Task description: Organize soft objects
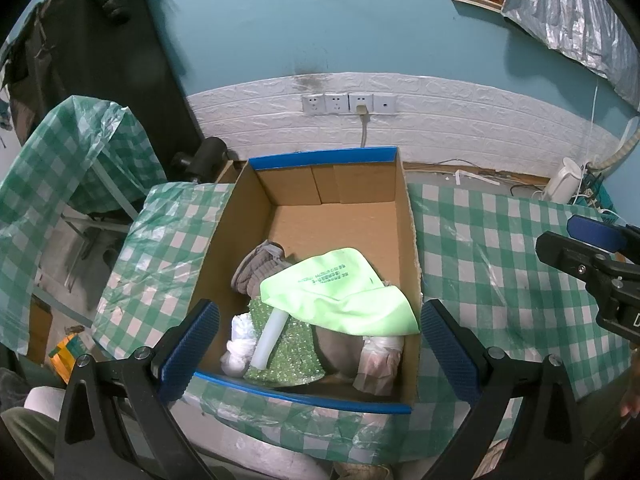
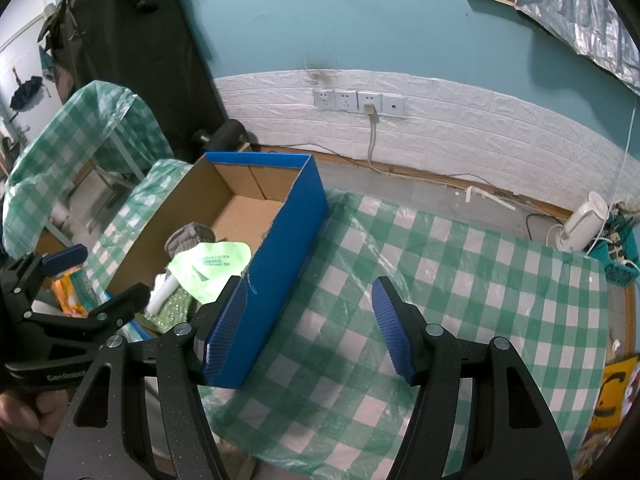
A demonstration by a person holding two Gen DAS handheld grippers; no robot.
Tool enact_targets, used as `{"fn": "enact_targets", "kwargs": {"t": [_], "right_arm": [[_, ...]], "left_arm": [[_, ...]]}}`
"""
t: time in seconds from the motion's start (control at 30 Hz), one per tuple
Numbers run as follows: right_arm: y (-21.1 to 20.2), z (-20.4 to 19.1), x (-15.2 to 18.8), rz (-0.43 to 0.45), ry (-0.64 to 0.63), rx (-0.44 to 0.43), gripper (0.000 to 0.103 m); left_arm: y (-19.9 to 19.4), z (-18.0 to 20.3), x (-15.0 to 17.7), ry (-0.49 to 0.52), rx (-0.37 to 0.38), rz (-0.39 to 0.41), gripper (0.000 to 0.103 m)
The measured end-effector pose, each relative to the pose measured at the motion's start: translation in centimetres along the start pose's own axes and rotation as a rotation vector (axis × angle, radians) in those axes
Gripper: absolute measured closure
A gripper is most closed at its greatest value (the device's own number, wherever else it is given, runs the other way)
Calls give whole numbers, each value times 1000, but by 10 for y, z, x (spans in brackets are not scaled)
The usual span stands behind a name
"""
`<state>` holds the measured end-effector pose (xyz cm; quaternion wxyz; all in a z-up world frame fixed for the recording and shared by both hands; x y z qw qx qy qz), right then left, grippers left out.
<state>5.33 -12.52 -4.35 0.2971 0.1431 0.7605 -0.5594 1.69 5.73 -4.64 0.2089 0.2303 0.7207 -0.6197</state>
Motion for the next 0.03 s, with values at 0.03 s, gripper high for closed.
{"fn": "enact_targets", "kwargs": {"t": [0.03], "right_arm": [[0,0,0,1,0,1,39]], "left_arm": [[0,0,0,-1,0,-1,2]]}}
Point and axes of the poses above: each gripper's, at about its wrist camera, not at the fingertips, and y roughly the way its jaws point, z to its right, x to its underside, the point moved 2 cm from there along y, roughly the way its jaws point, and after that the axes turned 2 degrees about y, right-handed, at the moved point
